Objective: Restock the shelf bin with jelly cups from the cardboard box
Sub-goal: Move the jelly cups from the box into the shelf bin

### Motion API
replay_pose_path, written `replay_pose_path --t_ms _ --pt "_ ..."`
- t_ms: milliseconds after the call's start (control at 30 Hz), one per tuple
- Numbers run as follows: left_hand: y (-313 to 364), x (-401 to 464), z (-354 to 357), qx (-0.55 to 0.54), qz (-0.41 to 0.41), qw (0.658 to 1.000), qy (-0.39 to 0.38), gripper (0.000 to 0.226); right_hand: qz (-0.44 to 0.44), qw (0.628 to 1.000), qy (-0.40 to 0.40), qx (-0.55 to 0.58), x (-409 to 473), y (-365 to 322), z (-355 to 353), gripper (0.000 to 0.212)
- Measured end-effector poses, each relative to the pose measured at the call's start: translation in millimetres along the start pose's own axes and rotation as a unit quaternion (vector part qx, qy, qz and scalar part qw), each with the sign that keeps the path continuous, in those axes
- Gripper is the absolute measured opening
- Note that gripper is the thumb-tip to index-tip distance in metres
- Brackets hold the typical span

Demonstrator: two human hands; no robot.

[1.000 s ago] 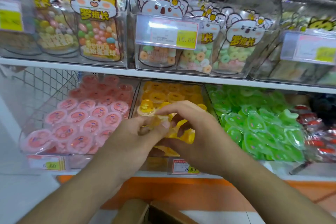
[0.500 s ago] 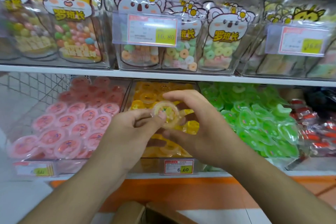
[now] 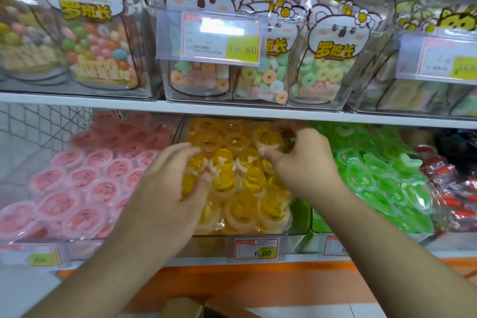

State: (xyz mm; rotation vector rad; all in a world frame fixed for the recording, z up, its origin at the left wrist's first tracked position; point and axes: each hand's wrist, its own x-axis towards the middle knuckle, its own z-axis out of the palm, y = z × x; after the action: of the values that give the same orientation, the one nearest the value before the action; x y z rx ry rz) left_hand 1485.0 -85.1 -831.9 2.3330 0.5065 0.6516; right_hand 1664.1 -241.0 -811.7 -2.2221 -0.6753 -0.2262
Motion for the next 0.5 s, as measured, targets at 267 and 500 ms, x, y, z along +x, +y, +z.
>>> replay_pose_path --t_ms 267,500 --pt "-44.0 -5.4 -5.0 0.06 -0.039 0.993 -0.091 0.082 -0.026 0.998 -0.023 -0.049 27.8 12.7 22.6 0.04" --pt "-46.8 -6.2 -5.0 0.045 -0.04 0.994 -0.092 0.076 -0.021 0.995 -0.061 -0.075 32.7 18.8 26.4 0.034"
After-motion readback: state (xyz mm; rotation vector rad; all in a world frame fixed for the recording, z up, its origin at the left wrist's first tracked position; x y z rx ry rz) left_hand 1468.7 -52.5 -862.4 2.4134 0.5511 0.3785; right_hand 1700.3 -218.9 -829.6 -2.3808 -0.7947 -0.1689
